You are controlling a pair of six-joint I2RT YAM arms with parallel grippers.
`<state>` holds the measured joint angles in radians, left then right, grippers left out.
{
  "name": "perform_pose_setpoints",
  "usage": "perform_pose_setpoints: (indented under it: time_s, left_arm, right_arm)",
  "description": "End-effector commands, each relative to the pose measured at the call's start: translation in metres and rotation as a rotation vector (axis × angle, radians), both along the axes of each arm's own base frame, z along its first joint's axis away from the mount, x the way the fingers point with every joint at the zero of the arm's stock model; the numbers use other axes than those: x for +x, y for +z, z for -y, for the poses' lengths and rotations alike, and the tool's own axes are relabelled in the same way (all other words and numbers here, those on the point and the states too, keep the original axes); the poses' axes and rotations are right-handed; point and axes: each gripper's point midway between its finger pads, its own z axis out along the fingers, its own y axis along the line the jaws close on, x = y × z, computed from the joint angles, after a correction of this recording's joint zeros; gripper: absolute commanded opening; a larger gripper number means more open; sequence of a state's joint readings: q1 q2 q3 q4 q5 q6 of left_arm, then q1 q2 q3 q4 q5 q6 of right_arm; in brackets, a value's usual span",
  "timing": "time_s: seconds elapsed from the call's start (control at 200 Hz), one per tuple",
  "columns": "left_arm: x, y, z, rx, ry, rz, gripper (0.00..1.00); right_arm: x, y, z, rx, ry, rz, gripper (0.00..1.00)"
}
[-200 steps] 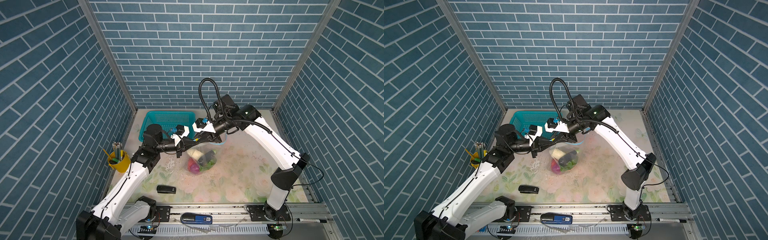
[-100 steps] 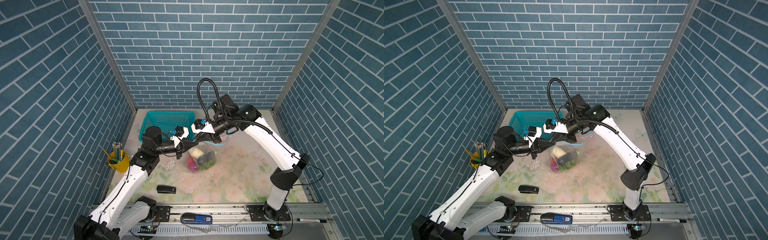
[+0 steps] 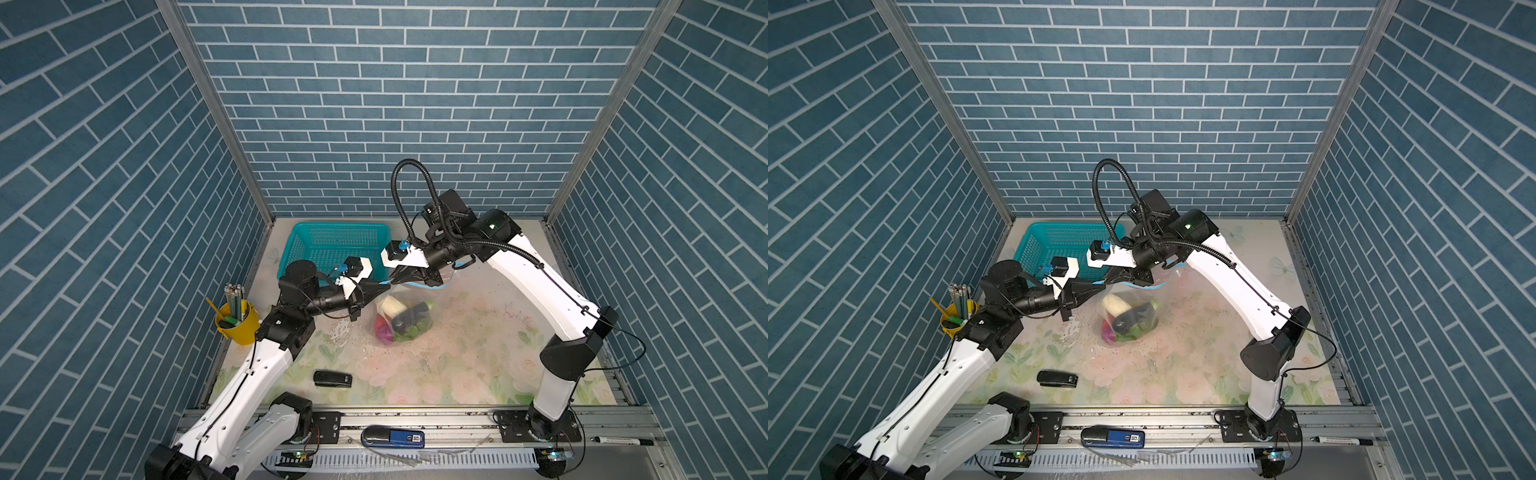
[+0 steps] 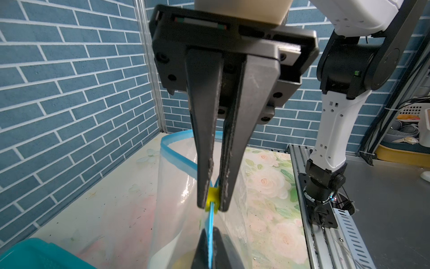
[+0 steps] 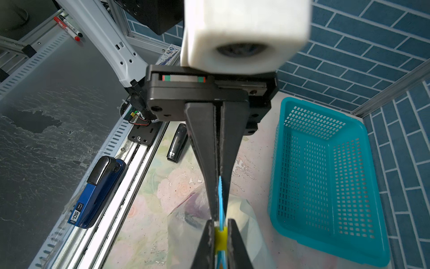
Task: Place the food in the zip-top bag and seal the zipper
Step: 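Slide the right gripper along the blue zipper away from the left gripper, pressing it shut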
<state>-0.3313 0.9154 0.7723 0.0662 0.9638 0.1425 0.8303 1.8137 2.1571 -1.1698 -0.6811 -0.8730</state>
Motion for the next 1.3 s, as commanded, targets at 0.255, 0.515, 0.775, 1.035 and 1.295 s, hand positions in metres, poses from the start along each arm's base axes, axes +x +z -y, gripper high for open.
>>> perform_pose_setpoints:
  time_s: [0.255,0.515,0.775,1.035,1.295]
  left_arm:
    - [0.002,-0.001,-0.014,0.028,0.064,0.035,0.0]
    - [0.0,0.0,-0.013,0.062,0.043,0.027,0.0]
    - [-0.004,0.001,-0.013,0.084,0.021,-0.005,0.48]
    - [0.0,0.011,-0.014,0.061,0.054,0.002,0.6]
    - [0.007,0.021,-0.012,0.043,0.059,0.015,0.59]
  right_arm:
    - [0.013,0.002,0.036,-0.047,-0.101,0.044,0.05]
    - [0.015,0.001,0.029,-0.033,-0.107,0.014,0.05]
    - [0.021,-0.004,0.025,-0.043,-0.131,-0.001,0.05]
    - [0.022,-0.003,0.023,-0.038,-0.136,-0.009,0.05]
    - [0.021,-0.002,0.023,-0.033,-0.139,-0.021,0.04]
